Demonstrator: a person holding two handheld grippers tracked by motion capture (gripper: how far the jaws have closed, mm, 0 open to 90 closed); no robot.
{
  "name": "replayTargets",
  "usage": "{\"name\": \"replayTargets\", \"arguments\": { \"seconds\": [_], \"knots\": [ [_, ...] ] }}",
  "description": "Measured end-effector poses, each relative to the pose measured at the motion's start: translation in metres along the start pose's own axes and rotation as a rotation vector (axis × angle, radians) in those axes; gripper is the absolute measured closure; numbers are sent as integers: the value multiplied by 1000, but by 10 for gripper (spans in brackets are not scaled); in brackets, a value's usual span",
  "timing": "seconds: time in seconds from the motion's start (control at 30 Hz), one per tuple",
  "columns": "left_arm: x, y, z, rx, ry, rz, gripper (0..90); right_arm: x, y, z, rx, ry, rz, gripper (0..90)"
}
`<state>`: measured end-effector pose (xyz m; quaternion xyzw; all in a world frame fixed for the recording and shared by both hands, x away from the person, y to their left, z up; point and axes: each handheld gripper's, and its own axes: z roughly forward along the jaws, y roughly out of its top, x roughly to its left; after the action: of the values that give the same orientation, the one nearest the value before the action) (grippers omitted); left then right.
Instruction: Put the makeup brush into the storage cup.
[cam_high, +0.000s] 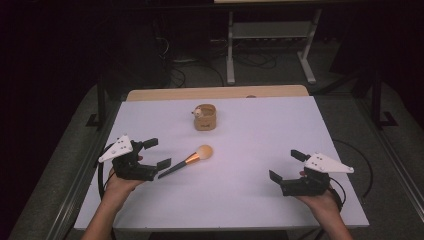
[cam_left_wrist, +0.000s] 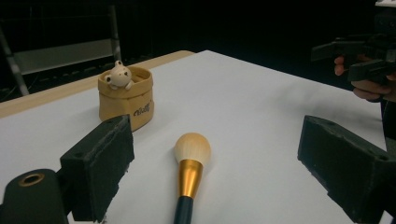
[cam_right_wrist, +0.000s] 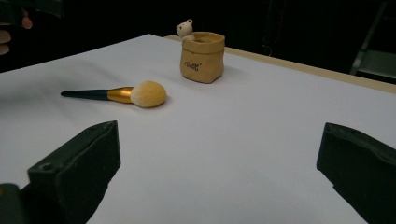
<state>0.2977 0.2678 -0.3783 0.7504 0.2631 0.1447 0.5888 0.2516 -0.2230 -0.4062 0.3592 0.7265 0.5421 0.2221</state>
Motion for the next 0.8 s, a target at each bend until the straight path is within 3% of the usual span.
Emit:
{"name": "replayTargets", "arguments": {
  "seconds": [0.8],
  "knots": [
    [11,14,14,-24,-14,5,101,-3,1,0,-10,-3,12,0]
  ]
}}
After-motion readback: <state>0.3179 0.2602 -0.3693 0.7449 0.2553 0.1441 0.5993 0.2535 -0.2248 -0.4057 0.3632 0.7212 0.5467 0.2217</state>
